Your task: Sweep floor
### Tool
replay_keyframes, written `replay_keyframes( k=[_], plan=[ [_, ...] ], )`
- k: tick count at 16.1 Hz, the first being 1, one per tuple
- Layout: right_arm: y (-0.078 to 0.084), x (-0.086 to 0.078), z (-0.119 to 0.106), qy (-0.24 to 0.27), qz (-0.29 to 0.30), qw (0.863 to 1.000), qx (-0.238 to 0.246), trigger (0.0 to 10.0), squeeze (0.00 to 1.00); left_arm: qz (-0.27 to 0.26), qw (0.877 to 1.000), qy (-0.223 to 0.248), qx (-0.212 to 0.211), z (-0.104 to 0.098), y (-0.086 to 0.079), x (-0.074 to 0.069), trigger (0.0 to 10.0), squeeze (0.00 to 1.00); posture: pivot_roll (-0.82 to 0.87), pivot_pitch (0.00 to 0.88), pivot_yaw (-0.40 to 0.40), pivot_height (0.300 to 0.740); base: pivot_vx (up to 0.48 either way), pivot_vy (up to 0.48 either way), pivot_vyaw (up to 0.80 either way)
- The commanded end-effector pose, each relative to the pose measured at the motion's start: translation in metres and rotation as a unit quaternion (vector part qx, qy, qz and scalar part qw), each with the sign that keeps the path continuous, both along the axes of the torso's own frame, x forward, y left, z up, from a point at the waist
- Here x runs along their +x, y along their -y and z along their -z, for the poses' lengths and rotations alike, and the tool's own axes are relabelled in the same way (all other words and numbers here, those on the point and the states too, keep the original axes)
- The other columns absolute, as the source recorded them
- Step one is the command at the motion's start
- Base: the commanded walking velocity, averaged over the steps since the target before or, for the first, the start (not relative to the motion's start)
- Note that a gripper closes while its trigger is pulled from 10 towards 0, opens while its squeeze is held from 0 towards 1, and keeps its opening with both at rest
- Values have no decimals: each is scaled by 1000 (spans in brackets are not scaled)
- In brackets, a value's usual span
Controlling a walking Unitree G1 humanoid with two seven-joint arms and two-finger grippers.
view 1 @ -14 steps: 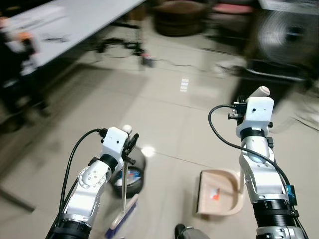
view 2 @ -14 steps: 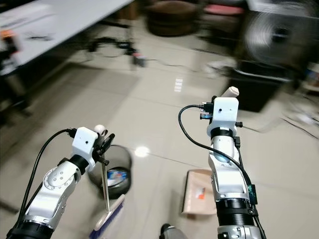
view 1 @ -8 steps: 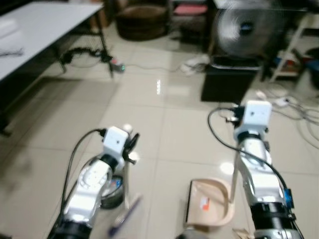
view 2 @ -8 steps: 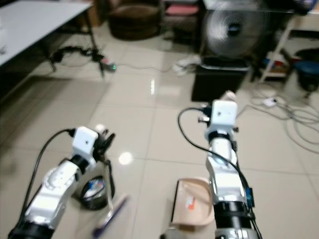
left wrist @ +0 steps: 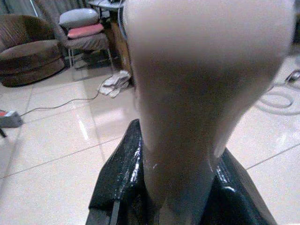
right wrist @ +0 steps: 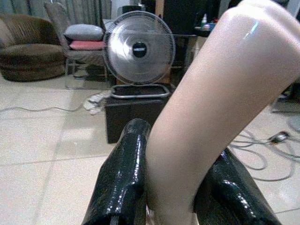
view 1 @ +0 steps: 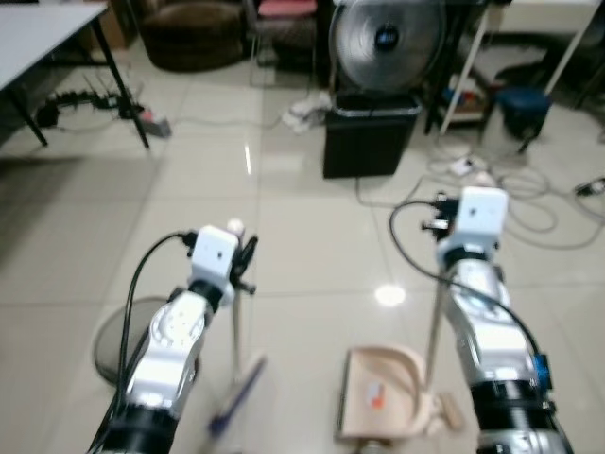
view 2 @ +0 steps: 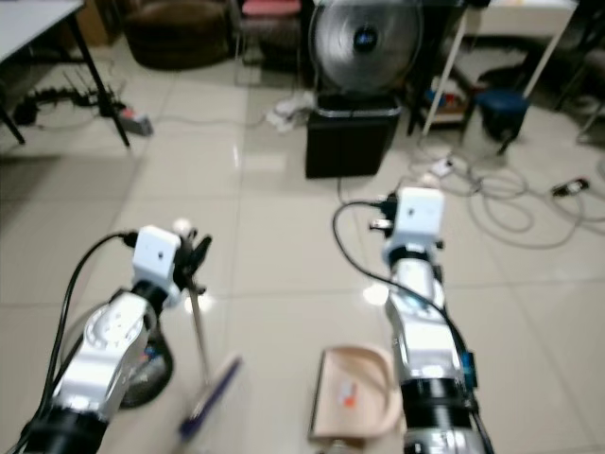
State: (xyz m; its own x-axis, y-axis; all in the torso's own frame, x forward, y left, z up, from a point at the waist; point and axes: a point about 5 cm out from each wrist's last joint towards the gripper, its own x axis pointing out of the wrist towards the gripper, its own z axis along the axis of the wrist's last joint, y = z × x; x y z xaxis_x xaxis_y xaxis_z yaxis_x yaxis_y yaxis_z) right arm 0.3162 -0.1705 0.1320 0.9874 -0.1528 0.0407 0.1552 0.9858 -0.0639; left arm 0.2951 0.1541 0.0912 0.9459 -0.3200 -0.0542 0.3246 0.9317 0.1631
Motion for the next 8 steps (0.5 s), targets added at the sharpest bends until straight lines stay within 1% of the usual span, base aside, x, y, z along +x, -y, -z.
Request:
replay_keyframes(
  k=[1, 4, 5, 8],
  plan=[
    [-8, 5, -13, 21, -13, 1000, 3, 10000, 0, -12, 1000, 20, 9, -7, -4, 3, 10000, 0, -61, 0, 12, 740, 0, -472, 0],
    [-5, 6, -16, 32, 5, 999, -26, 10000, 0, -30, 999, 26, 13, -9, -5, 5, 10000, 0, -62, 0, 12, 740, 0, -475, 0],
    [-4, 7, -20, 42, 0, 999, -34, 10000, 0, -38, 999, 27, 13, -10, -6, 7, 10000, 0, -63, 0, 12, 740, 0, -480, 0],
    [-5, 6, -23, 55, -11, 998, -7, 10000, 0, -40, 999, 29, 14, -10, -6, 8, 10000, 0, -64, 0, 12, 740, 0, -472, 0]
  ],
)
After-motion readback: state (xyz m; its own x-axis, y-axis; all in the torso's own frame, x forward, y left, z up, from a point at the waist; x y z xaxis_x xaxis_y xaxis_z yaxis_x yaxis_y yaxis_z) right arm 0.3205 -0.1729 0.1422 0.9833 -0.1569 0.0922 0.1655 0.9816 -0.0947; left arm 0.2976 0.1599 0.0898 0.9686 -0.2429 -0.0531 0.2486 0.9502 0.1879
